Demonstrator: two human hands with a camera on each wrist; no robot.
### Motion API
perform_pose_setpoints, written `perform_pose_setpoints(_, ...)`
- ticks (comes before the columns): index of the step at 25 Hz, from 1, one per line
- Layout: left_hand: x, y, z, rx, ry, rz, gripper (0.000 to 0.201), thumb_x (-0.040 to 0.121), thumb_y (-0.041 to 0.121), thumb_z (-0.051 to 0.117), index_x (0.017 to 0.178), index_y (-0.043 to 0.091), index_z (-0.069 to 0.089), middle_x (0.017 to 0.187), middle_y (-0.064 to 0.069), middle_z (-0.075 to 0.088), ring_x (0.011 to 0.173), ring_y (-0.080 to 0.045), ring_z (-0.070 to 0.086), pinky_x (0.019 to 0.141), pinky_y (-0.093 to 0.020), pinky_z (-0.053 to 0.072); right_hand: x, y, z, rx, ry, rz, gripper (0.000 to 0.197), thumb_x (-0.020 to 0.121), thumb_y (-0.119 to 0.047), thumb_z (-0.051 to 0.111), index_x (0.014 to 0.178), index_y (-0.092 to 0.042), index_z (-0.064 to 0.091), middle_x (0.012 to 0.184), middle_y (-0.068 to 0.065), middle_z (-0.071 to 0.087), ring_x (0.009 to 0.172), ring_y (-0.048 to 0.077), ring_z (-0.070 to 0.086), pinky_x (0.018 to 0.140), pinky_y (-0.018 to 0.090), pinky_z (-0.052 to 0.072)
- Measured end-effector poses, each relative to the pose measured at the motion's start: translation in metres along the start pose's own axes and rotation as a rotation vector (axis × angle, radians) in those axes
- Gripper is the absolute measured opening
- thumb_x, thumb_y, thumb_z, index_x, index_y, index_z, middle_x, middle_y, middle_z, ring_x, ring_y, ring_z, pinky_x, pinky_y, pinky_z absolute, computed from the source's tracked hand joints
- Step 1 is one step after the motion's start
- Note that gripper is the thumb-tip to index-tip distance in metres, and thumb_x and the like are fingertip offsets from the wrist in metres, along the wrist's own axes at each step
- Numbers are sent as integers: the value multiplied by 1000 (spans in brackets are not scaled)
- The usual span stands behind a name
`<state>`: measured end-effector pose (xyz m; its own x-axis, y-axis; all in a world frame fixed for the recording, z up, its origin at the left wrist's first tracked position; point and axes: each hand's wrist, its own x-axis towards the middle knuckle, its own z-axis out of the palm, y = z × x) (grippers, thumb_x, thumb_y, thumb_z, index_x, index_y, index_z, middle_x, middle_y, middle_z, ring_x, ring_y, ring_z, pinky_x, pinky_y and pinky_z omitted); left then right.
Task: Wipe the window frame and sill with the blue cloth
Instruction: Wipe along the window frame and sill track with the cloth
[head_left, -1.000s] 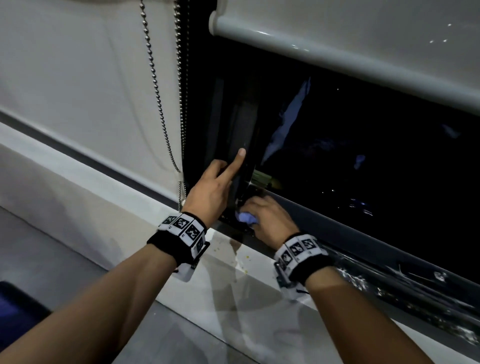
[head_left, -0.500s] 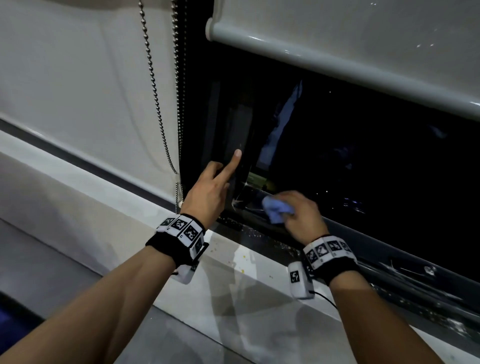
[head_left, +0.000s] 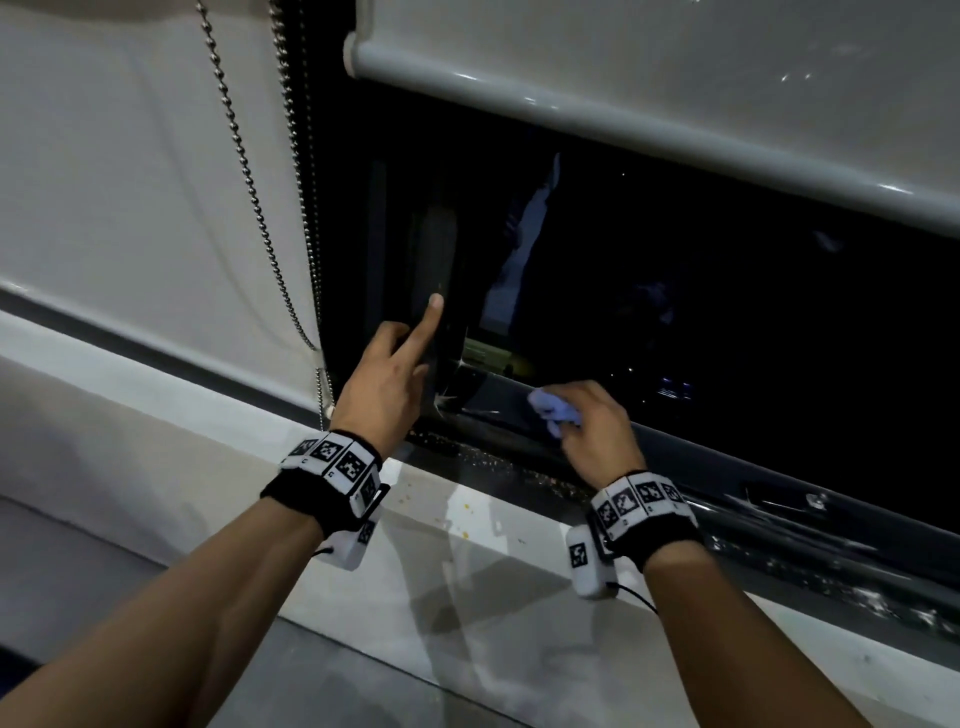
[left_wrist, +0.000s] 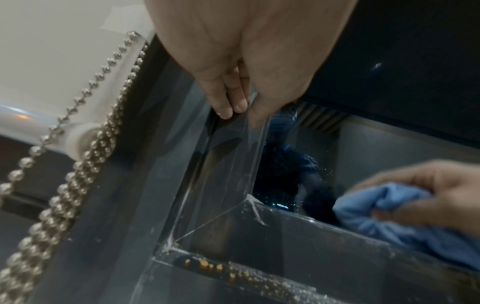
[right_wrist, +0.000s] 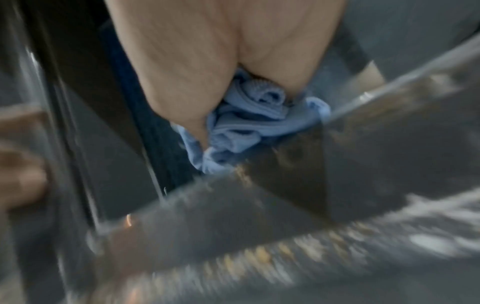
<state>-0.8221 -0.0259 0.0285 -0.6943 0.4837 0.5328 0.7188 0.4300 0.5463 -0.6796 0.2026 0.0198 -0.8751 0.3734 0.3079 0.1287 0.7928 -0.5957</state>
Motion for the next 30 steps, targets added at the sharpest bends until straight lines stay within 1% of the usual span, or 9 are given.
perform_pose_setpoints(2, -1, 2, 0, -5, 1, -5, 84, 94, 10, 55, 152, 49, 9, 120, -5, 43, 90, -23, 54, 77, -43, 56, -6, 5, 6, -165, 16, 40, 47, 78, 2, 64, 116, -25, 70, 112, -2, 60, 104, 21, 59, 92, 30, 47)
perform_pose_setpoints(6, 0, 1, 0, -17, 0, 10, 85, 93, 8, 55, 152, 48, 10, 116, -5, 43, 89, -25, 54, 75, -46, 56, 17, -42, 49, -202, -249, -191, 44, 76, 2, 61, 111, -24, 70, 110, 0, 64, 105, 27, 57, 89, 37, 48)
perform_pose_setpoints(9, 0, 0, -2, -10, -13, 19, 85, 92, 9, 54, 152, 49, 9, 114, -4, 43, 87, -26, 54, 72, -47, 55, 42, -72, 64, -292, -312, -179, 25, 81, -4, 61, 100, -19, 67, 107, 4, 61, 104, 31, 58, 80, 39, 49)
perform_pose_setpoints(14, -1, 3, -5, -6, -38, 12, 88, 92, 10, 53, 150, 54, 4, 116, 0, 41, 88, -27, 54, 71, -47, 55, 42, -50, 52, -165, -51, 67, 27, 83, -10, 61, 108, -21, 64, 109, 7, 63, 101, 31, 61, 80, 39, 50)
perform_pose_setpoints(17, -1, 3, -4, -12, -38, 4, 87, 93, 11, 53, 150, 54, 4, 117, 1, 41, 89, -25, 54, 71, -46, 56, 54, -49, 58, -276, 28, -72, 29, 81, -5, 60, 109, -15, 63, 110, 9, 60, 99, 32, 58, 81, 39, 50)
perform_pose_setpoints(20, 0, 0, -4, -20, -54, 9, 87, 94, 13, 52, 149, 57, 1, 116, 1, 41, 90, -26, 55, 71, -46, 56, 72, -56, 72, -498, -149, -129, 19, 84, -7, 53, 98, -11, 65, 108, 8, 59, 104, 32, 52, 82, 40, 49)
perform_pose_setpoints(24, 1, -2, -7, -10, -82, 3, 84, 96, 16, 51, 148, 58, 0, 117, 2, 41, 89, -26, 55, 68, -46, 56, 73, -37, 20, -160, -512, -184, 30, 74, -4, 60, 92, -22, 75, 95, -11, 72, 93, -3, 65, 83, 18, 50)
perform_pose_setpoints(26, -1, 1, -7, -8, -66, -11, 83, 96, 17, 51, 149, 57, 1, 118, 3, 40, 90, -24, 54, 68, -45, 56, 65, -33, -14, -78, -612, -161, 42, 69, 3, 65, 95, -27, 77, 95, -16, 73, 91, -9, 65, 81, 13, 49)
perform_pose_setpoints(30, -2, 3, -5, -11, -50, -24, 82, 95, 17, 50, 150, 54, 2, 117, 1, 41, 93, -22, 53, 67, -44, 56, 81, -38, 8, -162, -208, -144, 36, 75, 0, 62, 99, -23, 75, 103, 0, 72, 98, 17, 65, 88, 32, 51)
